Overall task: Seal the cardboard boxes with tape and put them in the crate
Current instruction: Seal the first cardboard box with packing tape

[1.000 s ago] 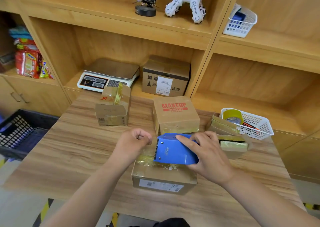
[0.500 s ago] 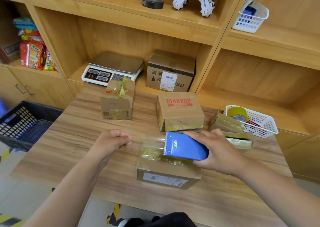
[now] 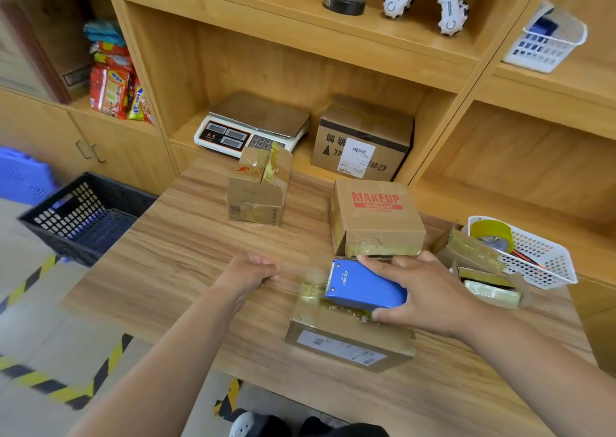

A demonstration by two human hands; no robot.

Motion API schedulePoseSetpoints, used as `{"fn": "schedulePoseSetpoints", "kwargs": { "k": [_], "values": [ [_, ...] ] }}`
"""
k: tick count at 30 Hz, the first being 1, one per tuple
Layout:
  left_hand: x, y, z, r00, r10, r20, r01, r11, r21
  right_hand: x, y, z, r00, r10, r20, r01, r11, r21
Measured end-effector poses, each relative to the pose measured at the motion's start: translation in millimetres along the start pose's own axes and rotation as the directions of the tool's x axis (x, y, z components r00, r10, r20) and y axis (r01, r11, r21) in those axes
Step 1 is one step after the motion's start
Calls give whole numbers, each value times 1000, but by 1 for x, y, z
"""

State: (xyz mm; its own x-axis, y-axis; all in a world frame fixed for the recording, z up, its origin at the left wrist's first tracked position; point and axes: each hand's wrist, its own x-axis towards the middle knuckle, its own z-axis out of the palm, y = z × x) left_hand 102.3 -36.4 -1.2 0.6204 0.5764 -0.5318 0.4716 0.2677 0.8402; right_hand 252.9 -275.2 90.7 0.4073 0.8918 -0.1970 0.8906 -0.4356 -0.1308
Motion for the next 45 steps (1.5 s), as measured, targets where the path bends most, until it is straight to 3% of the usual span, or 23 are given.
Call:
{"fn": "schedulePoseSetpoints", "kwargs": {
  "k": [20, 29, 33, 39, 43, 45],
  "values": [
    [18, -28, 18, 1000, -25, 15, 26, 996, -80, 6, -7, -1, 995, 62, 78, -57, 996, -75],
    [17, -42, 40, 996, -85, 0, 84, 977, -198, 8, -10, -1, 988, 118, 100, -108, 989, -98],
    [18, -47, 45, 993, -113, -39, 105, 983, -153, 9, -11, 0, 986, 126, 108, -117, 989, -90],
    [10, -56, 61, 987, -121, -101, 84, 946, -312, 12, -11, 1, 982, 148, 118, -139, 987, -80],
    [17, -57, 57, 974, -116, -194, 114, 993, -25, 13, -11, 2, 980, 160, 120, -150, 985, -92],
    [17, -56, 55, 979, -45, -200, 54, 998, 41, 12, -11, 2, 979, 166, 115, -156, 984, -91]
  ]
}}
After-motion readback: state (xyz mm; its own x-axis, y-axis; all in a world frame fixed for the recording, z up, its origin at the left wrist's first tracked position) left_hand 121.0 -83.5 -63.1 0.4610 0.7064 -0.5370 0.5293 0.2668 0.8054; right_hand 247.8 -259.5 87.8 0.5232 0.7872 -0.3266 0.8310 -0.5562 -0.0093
